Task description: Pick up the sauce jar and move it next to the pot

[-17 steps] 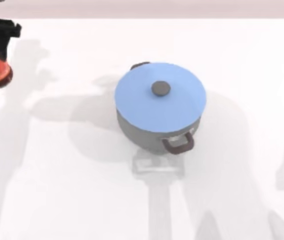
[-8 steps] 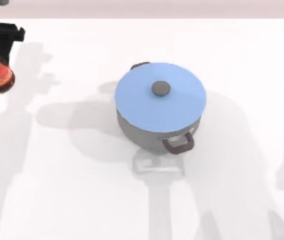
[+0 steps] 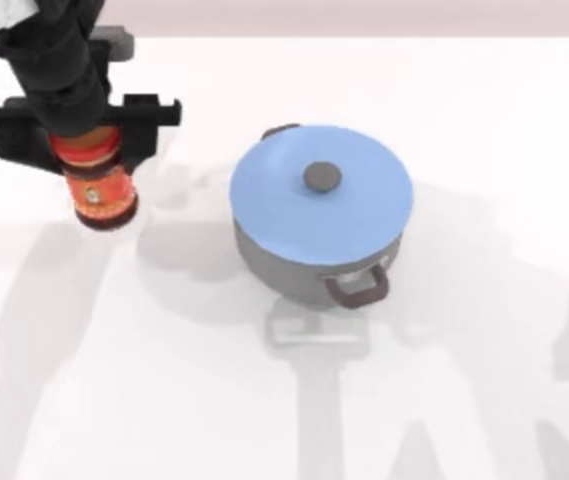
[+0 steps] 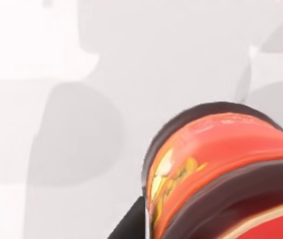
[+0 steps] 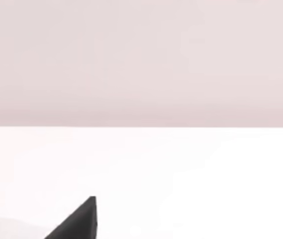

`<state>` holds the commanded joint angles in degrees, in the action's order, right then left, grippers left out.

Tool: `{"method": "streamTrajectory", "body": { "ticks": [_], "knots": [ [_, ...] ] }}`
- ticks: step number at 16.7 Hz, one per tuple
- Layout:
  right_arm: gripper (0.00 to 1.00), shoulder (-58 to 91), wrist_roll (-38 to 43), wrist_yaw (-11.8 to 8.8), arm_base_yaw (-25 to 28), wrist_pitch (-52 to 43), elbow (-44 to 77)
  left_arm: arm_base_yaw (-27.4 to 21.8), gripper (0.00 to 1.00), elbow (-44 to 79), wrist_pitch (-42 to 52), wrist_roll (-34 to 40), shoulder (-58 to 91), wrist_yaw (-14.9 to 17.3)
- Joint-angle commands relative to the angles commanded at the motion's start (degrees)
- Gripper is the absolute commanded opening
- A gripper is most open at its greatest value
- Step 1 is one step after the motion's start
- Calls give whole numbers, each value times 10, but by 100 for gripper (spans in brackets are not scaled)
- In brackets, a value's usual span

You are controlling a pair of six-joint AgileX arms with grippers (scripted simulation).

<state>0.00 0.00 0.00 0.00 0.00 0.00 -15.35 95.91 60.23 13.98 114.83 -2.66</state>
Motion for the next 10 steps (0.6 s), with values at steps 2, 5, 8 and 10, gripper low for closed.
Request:
{"method": "streamTrajectory", "body": {
  "ticks": [2, 5, 8, 10],
  "knots": [
    [100, 0, 0, 0, 0, 0, 0, -22, 0, -17, -15, 26, -4, -7],
    [100, 0, 0, 0, 0, 0, 0, -25, 0, -19, -18, 30, -5, -8],
    [100, 0, 0, 0, 0, 0, 0, -23, 0, -26, -26, 28, 1, -7],
    [100, 0, 0, 0, 0, 0, 0, -22, 0, -45, -58, 27, 10, -7]
  ]
}}
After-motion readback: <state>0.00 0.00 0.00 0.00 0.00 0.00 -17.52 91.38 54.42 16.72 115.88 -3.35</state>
